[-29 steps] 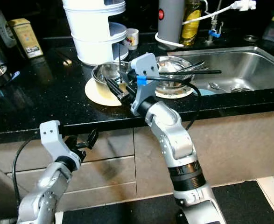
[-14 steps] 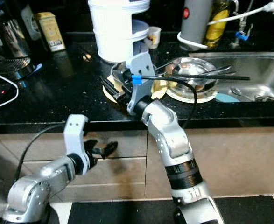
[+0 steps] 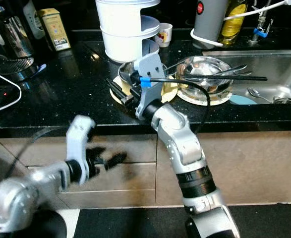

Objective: Kitchen organization

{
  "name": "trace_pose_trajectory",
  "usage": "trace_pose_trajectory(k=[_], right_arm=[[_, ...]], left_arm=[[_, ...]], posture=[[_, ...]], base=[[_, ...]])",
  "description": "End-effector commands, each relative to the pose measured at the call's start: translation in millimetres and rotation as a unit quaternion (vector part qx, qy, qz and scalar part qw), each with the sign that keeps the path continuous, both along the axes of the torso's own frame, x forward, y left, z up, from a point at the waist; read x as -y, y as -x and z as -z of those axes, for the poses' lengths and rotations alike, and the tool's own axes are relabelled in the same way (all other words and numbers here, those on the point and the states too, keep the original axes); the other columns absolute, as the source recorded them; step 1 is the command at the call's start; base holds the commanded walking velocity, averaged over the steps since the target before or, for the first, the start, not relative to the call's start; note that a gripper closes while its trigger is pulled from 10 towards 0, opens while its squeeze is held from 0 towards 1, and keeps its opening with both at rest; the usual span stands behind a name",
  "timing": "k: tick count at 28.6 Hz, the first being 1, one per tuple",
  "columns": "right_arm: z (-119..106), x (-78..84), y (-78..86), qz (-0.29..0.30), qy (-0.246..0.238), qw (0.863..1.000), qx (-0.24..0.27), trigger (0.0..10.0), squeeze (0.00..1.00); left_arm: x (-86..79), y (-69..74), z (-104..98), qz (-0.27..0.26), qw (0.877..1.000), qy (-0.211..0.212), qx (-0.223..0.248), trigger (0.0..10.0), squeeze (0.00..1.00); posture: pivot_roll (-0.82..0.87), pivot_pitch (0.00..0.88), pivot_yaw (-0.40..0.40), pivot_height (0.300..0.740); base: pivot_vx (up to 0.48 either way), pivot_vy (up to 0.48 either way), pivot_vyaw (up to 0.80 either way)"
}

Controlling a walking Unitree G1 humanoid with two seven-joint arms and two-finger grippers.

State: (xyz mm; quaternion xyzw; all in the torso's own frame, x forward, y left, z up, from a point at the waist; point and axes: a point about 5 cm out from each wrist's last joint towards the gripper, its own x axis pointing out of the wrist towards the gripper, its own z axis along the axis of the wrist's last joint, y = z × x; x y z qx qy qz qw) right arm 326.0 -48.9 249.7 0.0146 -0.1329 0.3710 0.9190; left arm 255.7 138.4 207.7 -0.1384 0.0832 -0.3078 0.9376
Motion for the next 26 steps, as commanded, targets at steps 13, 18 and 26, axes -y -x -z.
trace_pose_trajectory(k=[13,18,26], right_arm=[[2,14.3,-10.1,0.026,0.001,1.0,-0.006,10.0,0.0],[4,20.2,-15.1,0.05,0.008,0.999,-0.009,10.0,0.0],[6,18.4,-13.4,0.041,0.016,0.999,-0.003,10.0,0.0]], left_arm=[[-77.3,-4.5,-66,-0.22,0.961,0.055,0.156,10.0,0.0],[-89.1,-4.2,-50,-0.286,0.948,-0.004,0.137,10.0,0.0],[-85.8,-6.0,-40,-0.289,0.95,0.0,0.12,10.0,0.0]], posture=[[0.1,0.0,0.003,0.74],[0.1,0.0,-0.001,0.74],[0.1,0.0,0.002,0.74]], base=[[0.157,0.0,0.0],[0.373,0.0,0.0],[0.48,0.0,0.0]])
